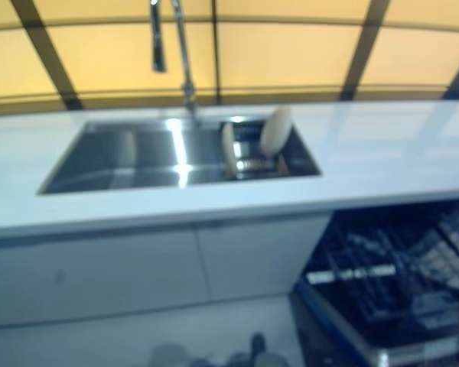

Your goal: Take plates into dishwasher

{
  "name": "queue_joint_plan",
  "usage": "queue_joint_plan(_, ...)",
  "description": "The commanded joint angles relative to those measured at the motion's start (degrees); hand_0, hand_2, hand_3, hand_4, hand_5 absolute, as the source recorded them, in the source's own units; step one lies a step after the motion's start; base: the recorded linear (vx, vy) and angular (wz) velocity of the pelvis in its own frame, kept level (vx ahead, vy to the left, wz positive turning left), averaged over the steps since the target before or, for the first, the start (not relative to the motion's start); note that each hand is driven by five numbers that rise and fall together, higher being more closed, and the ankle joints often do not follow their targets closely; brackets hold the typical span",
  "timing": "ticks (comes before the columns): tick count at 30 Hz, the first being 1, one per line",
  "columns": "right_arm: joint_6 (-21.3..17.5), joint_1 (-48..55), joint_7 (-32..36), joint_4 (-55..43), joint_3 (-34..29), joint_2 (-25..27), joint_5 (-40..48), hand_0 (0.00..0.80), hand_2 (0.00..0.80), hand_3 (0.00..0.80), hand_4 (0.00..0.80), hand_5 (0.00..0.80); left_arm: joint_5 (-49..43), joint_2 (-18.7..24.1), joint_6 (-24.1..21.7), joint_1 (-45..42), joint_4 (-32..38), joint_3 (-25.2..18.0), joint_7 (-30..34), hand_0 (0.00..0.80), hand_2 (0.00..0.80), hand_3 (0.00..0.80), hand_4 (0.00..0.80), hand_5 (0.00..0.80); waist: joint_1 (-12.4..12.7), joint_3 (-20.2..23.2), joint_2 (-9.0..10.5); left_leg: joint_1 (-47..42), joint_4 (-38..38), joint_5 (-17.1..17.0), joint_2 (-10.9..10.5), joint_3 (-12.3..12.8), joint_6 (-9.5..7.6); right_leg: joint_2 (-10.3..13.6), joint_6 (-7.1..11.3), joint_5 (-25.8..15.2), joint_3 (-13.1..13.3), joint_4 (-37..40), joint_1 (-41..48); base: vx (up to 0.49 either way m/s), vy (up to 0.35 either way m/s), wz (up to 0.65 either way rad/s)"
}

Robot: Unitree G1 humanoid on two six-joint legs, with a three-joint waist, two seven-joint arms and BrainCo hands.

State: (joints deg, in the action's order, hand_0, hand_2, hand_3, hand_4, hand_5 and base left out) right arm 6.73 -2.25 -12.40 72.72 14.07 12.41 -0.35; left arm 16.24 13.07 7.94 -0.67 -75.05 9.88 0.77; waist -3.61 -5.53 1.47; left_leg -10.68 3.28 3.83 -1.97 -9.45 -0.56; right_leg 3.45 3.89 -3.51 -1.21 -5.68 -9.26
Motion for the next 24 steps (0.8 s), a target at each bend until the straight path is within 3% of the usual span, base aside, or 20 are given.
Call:
queue_joint_plan(1, -2.12, -2.51, 3.23, -1.16, 0.31, 2.74, 1.08, 0.000, 0.000, 0.000, 0.000, 0.000, -5.47, 0.47, -0.83, 2.31, 0.91, 0.22, 2.55, 0.000, 0.000, 0.000, 0.000, 0.000, 0.85, -0.21, -0.19, -1.11, -5.96, 4.81, -1.85, 3.33, -1.87, 0.44, 1.14, -3.97, -0.38, 2.85, 3.98, 0.270, -0.090, 0.39)
queue_joint_plan(3, -4.40, -2.59, 5.62, -2.23, 0.52, 3.16, 1.33, 0.000, 0.000, 0.000, 0.000, 0.000, -6.21, 0.75, -0.61, 2.25, 1.54, 0.52, 2.91, 0.000, 0.000, 0.000, 0.000, 0.000, 0.97, 0.01, -0.08, -1.36, -5.96, 5.10, -1.43, 3.43, -1.45, 0.28, 0.84, -3.16, -0.73, 2.81, 4.61, 0.209, -0.077, 0.36)
queue_joint_plan(5, -6.43, -3.30, 18.25, -8.45, 2.09, 5.35, 2.12, 0.000, 0.000, 0.000, 0.000, 0.000, -6.35, 1.83, 0.26, 1.95, 2.95, 0.81, 3.17, 0.000, 0.000, 0.000, 0.000, 0.000, 0.82, 0.55, 0.22, -2.00, -8.35, 5.89, -0.14, 3.58, 0.04, 0.36, -0.04, -1.80, -2.22, 1.46, 4.30, 0.211, -0.096, 0.17)
queue_joint_plan(7, -4.03, -3.27, 31.20, -20.30, 5.18, 9.12, 2.24, 0.000, 0.000, 0.000, 0.000, 0.000, -6.42, 3.57, 1.24, 0.69, 4.72, -0.31, 3.14, 0.000, 0.000, 0.000, 0.000, 0.000, 0.46, 0.98, 0.65, -1.13, -16.58, -0.02, 2.28, 4.35, 1.85, -0.05, -1.65, -0.47, -3.32, 1.12, 4.30, 0.119, -0.095, -0.08)
queue_joint_plan(8, -1.32, -2.55, 38.32, -28.33, 5.81, 12.25, 3.35, 0.000, 0.000, 0.000, 0.000, 0.000, -6.98, 4.64, 1.42, -0.40, 5.89, -1.21, 3.62, 0.000, 0.000, 0.000, 0.000, 0.000, 0.77, 0.54, 1.47, 3.32, -24.44, -4.60, 2.81, 5.21, 2.27, 0.12, -2.64, 0.06, -3.49, 1.32, 5.36, 0.129, -0.142, -0.03)
queue_joint_plan(9, -1.00, -1.86, 45.28, -34.90, 6.44, 15.62, 4.36, 0.000, 0.000, 0.000, 0.000, 0.000, -7.02, 5.72, 1.34, -1.45, 6.75, -2.17, 4.08, 0.000, 0.000, 0.000, 0.000, 0.000, 1.31, -0.36, 2.96, 9.62, -34.33, -7.05, 2.01, 6.44, 2.04, 0.74, -3.77, 0.61, -3.02, 1.17, 6.44, 0.095, -0.117, -0.02)
queue_joint_plan(10, -0.42, -1.70, 45.87, -36.24, 6.56, 16.20, 4.67, 0.000, 0.000, 0.000, 0.000, 0.000, -7.10, 5.88, 1.31, -1.62, 6.86, -2.33, 4.22, 0.000, 0.000, 0.000, 0.000, 0.000, 1.42, -0.46, 3.02, 11.23, -36.05, -6.88, 1.92, 6.57, 2.01, 0.68, -3.92, 0.78, -2.92, 1.06, 6.61, 0.138, -0.094, -0.10)
queue_joint_plan(11, -0.61, -1.08, 51.05, -41.35, 7.03, 19.09, 5.52, 0.000, 0.000, 0.000, 0.000, 0.000, -7.08, 6.92, 1.37, -2.45, 7.35, -3.28, 4.94, 0.000, 0.000, 0.000, 0.000, 0.000, 2.30, -1.52, 3.70, 17.37, -38.81, -7.71, 1.43, 7.75, 1.87, 0.55, -4.53, 1.91, -2.01, 0.85, 8.52, 0.245, 0.007, -0.34)
queue_joint_plan(12, -0.19, -0.75, 58.96, -47.27, 7.05, 23.48, 7.40, 0.000, 0.000, 0.000, 0.000, 0.000, -5.85, 8.01, 1.19, -3.59, 7.36, -3.90, 5.51, 0.000, 0.000, 0.000, 0.000, 0.000, 3.43, -2.57, 3.14, 20.62, -33.08, -7.71, 2.41, 9.34, 2.37, -0.21, -3.90, 3.40, -1.35, 0.96, 11.13, 0.258, 0.022, -0.48)
queue_joint_plan(13, 0.43, -0.68, 59.29, -48.20, 6.95, 23.94, 7.77, 0.000, 0.000, 0.000, 0.000, 0.000, -5.75, 8.01, 1.10, -3.72, 7.36, -3.90, 5.54, 0.000, 0.000, 0.000, 0.000, 0.000, 3.71, -2.96, 2.90, 19.95, -31.77, -7.57, 2.54, 9.65, 2.42, -0.34, -3.71, 3.59, -1.20, 1.01, 11.75, 0.310, 0.140, -0.36)
queue_joint_plan(15, 3.09, -1.84, 65.60, -56.76, 5.61, 28.78, 12.15, 0.000, 0.000, 0.000, 0.000, 0.000, -6.33, 9.51, -0.72, -4.84, 7.05, -4.37, 6.85, 0.000, 0.000, 0.000, 0.000, 0.000, 5.69, -4.15, 1.02, 21.54, -14.21, -11.30, 4.03, 11.80, 3.66, -1.97, -2.18, 5.65, -0.39, 1.58, 15.43, 0.313, 0.201, -0.23)
queue_joint_plan(17, 4.96, -3.71, 69.68, -60.38, 4.22, 31.29, 16.16, 0.000, 0.000, 0.000, 0.000, 0.000, -7.23, 10.44, -1.99, -4.45, 5.70, -3.78, 6.77, 0.000, 0.000, 0.000, 0.000, 0.000, 5.72, -3.90, 1.61, 19.03, -11.46, -7.43, 2.30, 10.86, 2.05, -1.04, -1.45, 7.27, 0.51, -0.64, 15.39, 0.225, 0.162, -0.38)
queue_joint_plan(18, 5.62, -3.83, 69.47, -61.73, 3.83, 31.80, 17.34, 0.000, 0.000, 0.000, 0.000, 0.000, -7.13, 10.63, -2.26, -4.17, 5.41, -3.55, 6.53, 0.000, 0.000, 0.000, 0.000, 0.000, 5.51, -3.72, 1.59, 18.55, -11.11, -7.13, 2.32, 11.11, 1.92, -0.75, -1.23, 7.41, 0.34, -1.09, 15.13, 0.139, 0.123, -0.41)
queue_joint_plan(19, 9.40, -4.46, 69.69, -65.99, 2.28, 32.92, 20.53, 0.000, 0.000, 0.000, 0.000, 0.000, -6.57, 11.54, -2.56, -3.60, 5.45, -3.34, 6.26, 0.000, 0.000, 0.000, 0.000, 0.000, 5.17, -3.47, 1.79, 17.24, -11.16, -6.18, 1.98, 10.13, 1.46, 0.17, -0.53, 7.09, -0.01, -2.08, 13.98, 0.088, 0.074, -0.36)
queue_joint_plan(21, 12.65, -4.01, 72.62, -70.60, -0.88, 33.82, 24.28, 0.000, 0.000, 0.000, 0.000, 0.000, -6.71, 12.67, -2.25, -2.71, 6.42, -3.48, 6.09, 0.000, 0.000, 0.000, 0.000, 0.000, 4.91, -3.46, 1.99, 15.71, -10.61, -5.40, 1.87, 9.51, 1.45, 0.88, 0.32, 6.65, -1.06, -2.92, 12.45, 0.081, 0.051, -0.35)
queue_joint_plan(24, 16.02, -2.92, 76.80, -77.02, -4.39, 35.53, 30.09, 0.000, 0.000, 0.000, 0.000, 0.000, -6.71, 14.60, -1.49, -2.12, 7.87, -3.52, 6.19, 0.000, 0.000, 0.000, 0.000, 0.000, 4.91, -2.88, 2.78, 16.70, -11.83, -4.53, 1.63, 10.34, 1.23, 1.25, 0.57, 6.51, -1.43, -2.09, 12.48, 0.043, 0.005, -0.22)
